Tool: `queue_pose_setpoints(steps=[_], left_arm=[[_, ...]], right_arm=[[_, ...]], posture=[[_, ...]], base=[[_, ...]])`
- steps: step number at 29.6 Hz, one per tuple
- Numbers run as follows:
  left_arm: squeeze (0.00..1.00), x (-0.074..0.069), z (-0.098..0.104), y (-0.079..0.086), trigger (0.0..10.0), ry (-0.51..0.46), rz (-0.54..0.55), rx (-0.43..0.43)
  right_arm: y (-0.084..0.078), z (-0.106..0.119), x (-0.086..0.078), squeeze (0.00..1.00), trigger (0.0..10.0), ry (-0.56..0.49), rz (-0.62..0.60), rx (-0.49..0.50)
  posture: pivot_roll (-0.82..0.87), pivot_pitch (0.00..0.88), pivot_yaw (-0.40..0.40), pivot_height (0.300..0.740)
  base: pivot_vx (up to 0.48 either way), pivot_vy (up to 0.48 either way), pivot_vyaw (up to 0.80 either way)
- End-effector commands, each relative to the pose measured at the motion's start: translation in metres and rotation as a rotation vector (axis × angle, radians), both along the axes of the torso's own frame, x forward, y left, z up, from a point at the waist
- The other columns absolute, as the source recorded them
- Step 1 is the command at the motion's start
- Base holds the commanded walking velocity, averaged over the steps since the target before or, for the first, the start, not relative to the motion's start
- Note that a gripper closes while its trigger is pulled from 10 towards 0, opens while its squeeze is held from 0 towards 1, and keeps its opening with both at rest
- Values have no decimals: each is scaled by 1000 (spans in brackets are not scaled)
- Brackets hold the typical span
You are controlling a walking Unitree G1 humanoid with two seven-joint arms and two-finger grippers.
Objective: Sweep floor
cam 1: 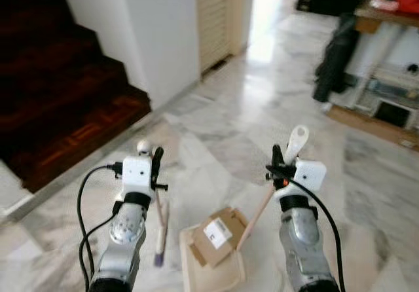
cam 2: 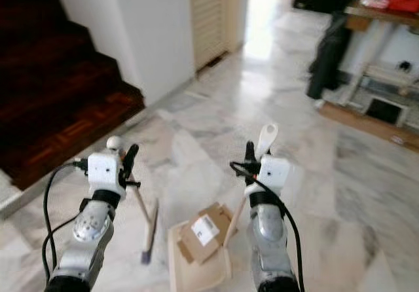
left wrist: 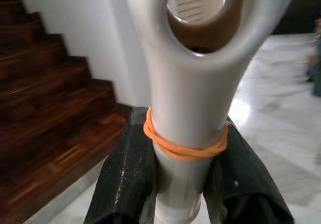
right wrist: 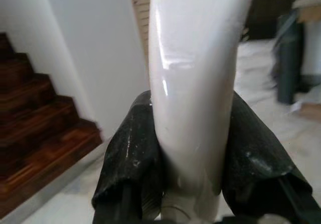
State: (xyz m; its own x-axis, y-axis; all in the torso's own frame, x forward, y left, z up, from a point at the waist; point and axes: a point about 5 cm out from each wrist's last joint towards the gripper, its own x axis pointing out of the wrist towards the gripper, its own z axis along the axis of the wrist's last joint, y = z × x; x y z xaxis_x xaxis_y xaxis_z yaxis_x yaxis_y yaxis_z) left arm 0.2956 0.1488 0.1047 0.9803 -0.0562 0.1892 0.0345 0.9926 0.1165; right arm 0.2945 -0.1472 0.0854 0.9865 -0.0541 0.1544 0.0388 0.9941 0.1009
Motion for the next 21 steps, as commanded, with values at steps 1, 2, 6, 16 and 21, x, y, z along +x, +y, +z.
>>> queue_pose_setpoints(steps=[1, 2, 6, 16, 21], left_arm=[[0, 3, 12, 0, 10000, -53, 1, 0], [0, 2, 12, 0, 10000, -52, 5, 0], [0, 2, 11, 0, 10000, -51, 8, -1], [0, -1, 11, 3, 10000, -53, 34, -1], [0, -2, 10, 4, 10000, -50, 38, -1]], right_arm=[[3, 14, 4, 0, 10000, -55, 6, 15], [4, 13, 4, 0, 10000, -51, 9, 17], [5, 12, 3, 0, 10000, -47, 13, 20], [6, 13, 4, 0, 10000, -38, 13, 22], [5, 13, 5, 0, 10000, -34, 9, 28]], posture=[[3, 0, 43, 740], [5, 0, 42, 740], [10, 0, 39, 740], [16, 0, 34, 740], [15, 0, 33, 740]], base=[[0, 0, 800], [0, 0, 800], [0, 0, 800], [0, 0, 765], [0, 0, 125]])
